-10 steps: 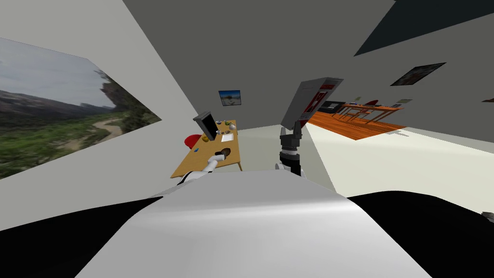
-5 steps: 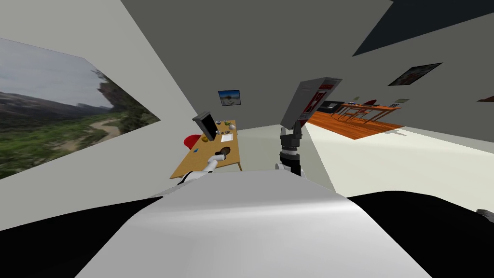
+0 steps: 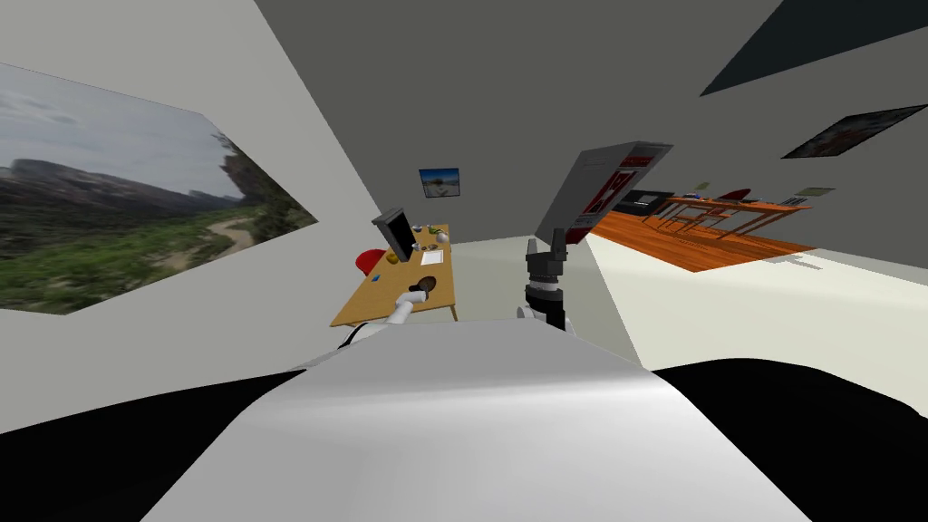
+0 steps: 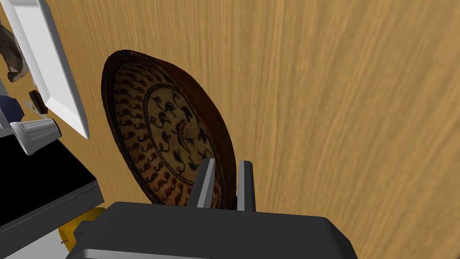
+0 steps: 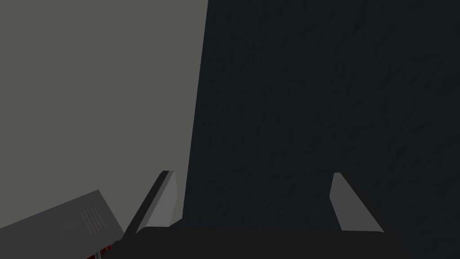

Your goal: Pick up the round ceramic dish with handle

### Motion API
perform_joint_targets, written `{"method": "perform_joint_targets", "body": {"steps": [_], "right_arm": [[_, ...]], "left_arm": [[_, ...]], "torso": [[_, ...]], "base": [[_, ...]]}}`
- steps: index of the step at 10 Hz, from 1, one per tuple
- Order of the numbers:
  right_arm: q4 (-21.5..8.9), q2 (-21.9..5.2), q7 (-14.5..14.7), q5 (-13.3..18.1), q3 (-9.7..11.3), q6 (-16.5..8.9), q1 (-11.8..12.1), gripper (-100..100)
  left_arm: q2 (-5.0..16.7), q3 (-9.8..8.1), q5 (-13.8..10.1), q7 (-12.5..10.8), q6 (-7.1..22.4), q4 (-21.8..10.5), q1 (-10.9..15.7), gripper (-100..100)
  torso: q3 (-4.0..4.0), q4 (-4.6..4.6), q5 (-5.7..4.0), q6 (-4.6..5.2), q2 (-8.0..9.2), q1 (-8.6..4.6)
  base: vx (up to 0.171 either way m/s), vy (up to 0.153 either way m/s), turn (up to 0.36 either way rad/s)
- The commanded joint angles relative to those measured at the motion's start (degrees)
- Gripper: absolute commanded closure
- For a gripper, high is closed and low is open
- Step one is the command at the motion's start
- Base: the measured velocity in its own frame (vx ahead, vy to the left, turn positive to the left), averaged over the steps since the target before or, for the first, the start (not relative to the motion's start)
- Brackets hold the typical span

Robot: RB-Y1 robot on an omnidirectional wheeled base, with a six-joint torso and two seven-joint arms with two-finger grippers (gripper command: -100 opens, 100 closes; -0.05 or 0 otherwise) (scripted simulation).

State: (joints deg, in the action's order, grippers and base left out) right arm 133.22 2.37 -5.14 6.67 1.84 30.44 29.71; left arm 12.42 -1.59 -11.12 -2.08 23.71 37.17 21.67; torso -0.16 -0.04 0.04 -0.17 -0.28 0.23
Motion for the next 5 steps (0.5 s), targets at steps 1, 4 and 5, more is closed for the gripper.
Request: {"method": "perform_joint_targets", "body": {"steps": [1,4,5], "right_arm": [[0.0,0.0,0.0,0.0,0.0,0.0,0.0,0],[0.0,0.0,0.0,0.0,0.0,0.0,0.0,0],[0.0,0.0,0.0,0.0,0.0,0.0,0.0,0]], "left_arm": [[-1.3,0.81,1.4,-0.2,1.1,2.6,-0.7,100],[-2.6,1.6,2.7,-0.3,2.2,4.4,-1.2,100],[-3.9,2.38,4.0,-0.5,3.3,6.3,-1.7,100]], "torso": [[0.0,0.0,0.0,0.0,0.0,0.0],[0.02,0.02,-0.02,-0.01,0.0,0.02],[0.04,0.05,-0.03,0.04,0.02,-0.01]], "base": [[0.014,0.014,0.213],[0.026,0.017,0.138],[0.033,0.026,0.171]]}}
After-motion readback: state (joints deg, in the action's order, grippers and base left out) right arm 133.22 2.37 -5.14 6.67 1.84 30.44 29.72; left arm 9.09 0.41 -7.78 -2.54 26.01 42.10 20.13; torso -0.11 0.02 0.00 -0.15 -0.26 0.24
